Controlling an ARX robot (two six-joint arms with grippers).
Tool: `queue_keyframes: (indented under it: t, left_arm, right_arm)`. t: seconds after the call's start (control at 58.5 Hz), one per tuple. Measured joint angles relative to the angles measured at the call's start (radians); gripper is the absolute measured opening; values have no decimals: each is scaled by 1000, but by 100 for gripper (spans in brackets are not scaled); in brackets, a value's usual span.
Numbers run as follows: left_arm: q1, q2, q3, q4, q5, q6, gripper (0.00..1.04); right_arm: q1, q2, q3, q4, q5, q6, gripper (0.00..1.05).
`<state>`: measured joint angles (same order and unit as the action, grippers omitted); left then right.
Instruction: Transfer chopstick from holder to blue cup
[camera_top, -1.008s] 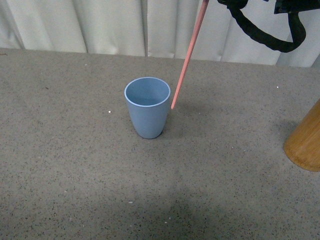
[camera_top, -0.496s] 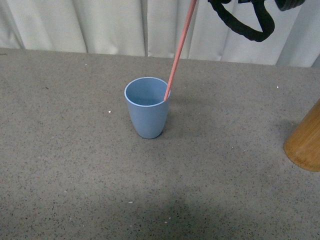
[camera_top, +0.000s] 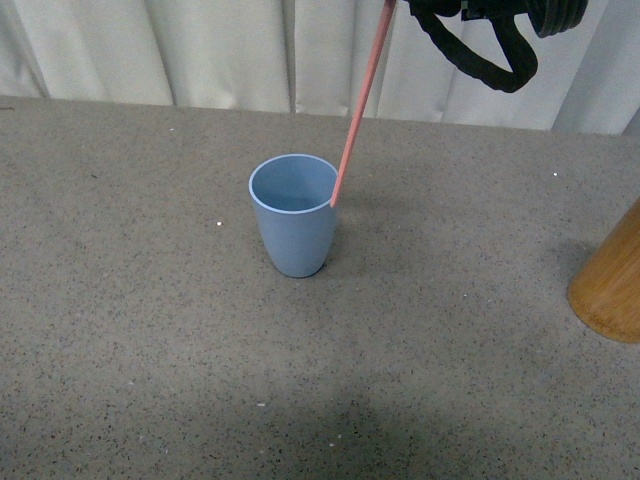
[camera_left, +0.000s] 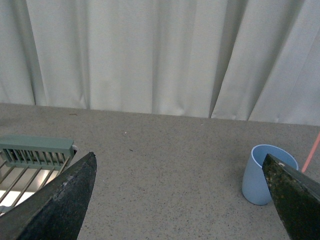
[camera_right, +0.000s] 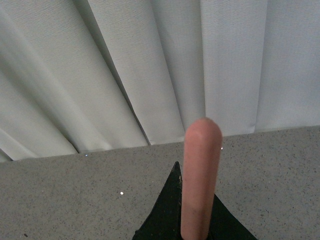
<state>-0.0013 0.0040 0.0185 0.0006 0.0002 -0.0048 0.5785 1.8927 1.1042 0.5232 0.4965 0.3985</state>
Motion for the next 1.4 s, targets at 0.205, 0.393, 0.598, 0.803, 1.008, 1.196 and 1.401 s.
queue_keyframes:
  t: [0.205, 0.393, 0.598, 0.803, 1.008, 1.196, 1.401]
  left_arm:
    - [0, 0, 0, 0, 0, 0, 98]
    - [0, 0, 0, 0, 0, 0, 98]
    - [0, 0, 0, 0, 0, 0, 98]
    - [0, 0, 0, 0, 0, 0, 98]
    - [0, 0, 0, 0, 0, 0, 98]
    - [0, 0, 0, 0, 0, 0, 98]
    - [0, 0, 0, 0, 0, 0, 98]
  right_arm:
    - [3, 2, 12, -9, 0, 0, 1]
    - [9, 8, 36, -18, 3, 0, 1]
    - [13, 29, 62, -31, 13, -2, 1]
    - [20, 57, 84, -39, 23, -2, 1]
    - [26, 73, 98, -40, 31, -3, 1]
    - [27, 77, 98, -42, 41, -2, 1]
    - [28, 80, 98, -51, 26, 0, 16]
